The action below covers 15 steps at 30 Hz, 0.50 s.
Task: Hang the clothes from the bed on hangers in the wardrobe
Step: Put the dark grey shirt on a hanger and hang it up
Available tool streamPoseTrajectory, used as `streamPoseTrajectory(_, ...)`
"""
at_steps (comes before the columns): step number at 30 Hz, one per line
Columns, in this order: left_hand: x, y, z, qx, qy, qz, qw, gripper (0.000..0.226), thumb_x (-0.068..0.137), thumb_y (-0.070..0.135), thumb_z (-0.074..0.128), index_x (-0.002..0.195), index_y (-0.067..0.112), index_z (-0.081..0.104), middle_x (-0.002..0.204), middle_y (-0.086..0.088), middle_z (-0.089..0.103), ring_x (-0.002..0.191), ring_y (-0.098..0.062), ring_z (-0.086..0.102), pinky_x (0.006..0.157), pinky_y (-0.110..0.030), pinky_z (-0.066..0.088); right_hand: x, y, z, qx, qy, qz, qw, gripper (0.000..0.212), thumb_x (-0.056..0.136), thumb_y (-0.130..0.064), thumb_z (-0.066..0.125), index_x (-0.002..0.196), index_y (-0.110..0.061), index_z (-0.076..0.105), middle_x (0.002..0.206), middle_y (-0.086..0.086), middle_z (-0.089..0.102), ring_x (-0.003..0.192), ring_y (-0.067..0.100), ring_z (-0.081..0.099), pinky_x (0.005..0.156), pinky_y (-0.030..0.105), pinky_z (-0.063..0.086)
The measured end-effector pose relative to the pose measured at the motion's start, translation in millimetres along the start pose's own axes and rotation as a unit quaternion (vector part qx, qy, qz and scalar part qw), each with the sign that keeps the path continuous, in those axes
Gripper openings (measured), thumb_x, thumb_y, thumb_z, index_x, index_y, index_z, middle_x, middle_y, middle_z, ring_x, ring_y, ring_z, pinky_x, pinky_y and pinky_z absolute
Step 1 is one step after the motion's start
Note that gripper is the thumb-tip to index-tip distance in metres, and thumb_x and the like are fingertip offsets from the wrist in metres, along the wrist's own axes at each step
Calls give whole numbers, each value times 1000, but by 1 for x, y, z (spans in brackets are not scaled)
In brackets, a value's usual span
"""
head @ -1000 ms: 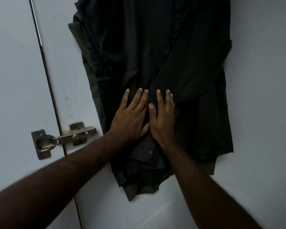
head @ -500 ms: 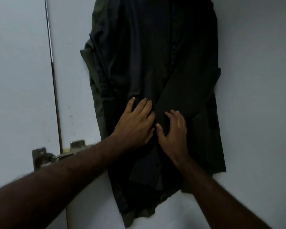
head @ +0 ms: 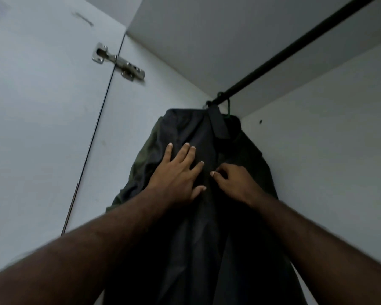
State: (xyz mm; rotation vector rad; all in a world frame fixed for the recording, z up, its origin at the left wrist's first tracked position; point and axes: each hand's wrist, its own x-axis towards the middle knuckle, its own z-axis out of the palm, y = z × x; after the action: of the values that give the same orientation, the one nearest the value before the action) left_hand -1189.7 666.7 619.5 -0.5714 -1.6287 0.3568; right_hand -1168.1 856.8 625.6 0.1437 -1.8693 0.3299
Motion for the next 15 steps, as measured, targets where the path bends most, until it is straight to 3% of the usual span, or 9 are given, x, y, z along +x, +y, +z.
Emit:
streamPoseTrajectory(2,7,-5,4,7,-23,5,1000,72,96,64,24,155,24,15,162,-16,1,150,-30,-6,115,-58,-7,24,-8,-15,-30,115,-3,993,37,94,-40,56,67,-15,56,71,7,64,73,29,63,62,30,40)
streamPoseTrajectory(4,10,-8,10,9,-38,3,999,73,96,65,23,155,23,13,162,-17,1,149,-31,-7,115,-59,-9,45,-18,-25,-19,246,-17,969,26,93,-38,56,78,-16,55,82,6,61,79,28,59,64,30,37)
streamPoseTrajectory(5,9,-10,14,9,-40,1,999,73,96,65,23,155,23,13,162,-17,0,149,-31,-7,115,-58,-10,56,-23,-28,-14,265,-28,964,25,93,-40,56,93,-16,57,97,7,60,92,27,57,71,32,41)
streamPoseTrajectory(7,7,-12,19,4,-40,3,999,73,96,64,24,155,22,12,162,-17,-1,149,-31,-8,115,-57,-12,81,-28,-29,-27,196,-21,980,54,91,-53,53,131,-17,48,135,11,47,124,29,44,97,41,43)
streamPoseTrajectory(9,5,-14,21,-4,-38,5,999,73,97,63,24,155,21,11,162,-17,-2,149,-31,-9,115,-56,-13,102,-32,-27,-32,109,9,993,76,90,-67,44,151,-24,28,156,12,26,143,32,26,113,52,30)
streamPoseTrajectory(11,3,-16,23,-14,-39,6,999,73,97,62,25,155,21,11,162,-17,-2,149,-31,-10,116,-55,-14,118,-33,-21,-30,80,26,996,83,87,-75,36,154,-28,19,160,11,19,147,32,19,116,56,23)
streamPoseTrajectory(15,0,-17,26,-21,-38,6,999,72,97,61,25,155,19,12,162,-17,-2,149,-30,-11,116,-54,-16,138,-39,-12,24,42,48,998,92,76,-84,30,151,-31,27,153,11,38,140,32,37,113,50,32)
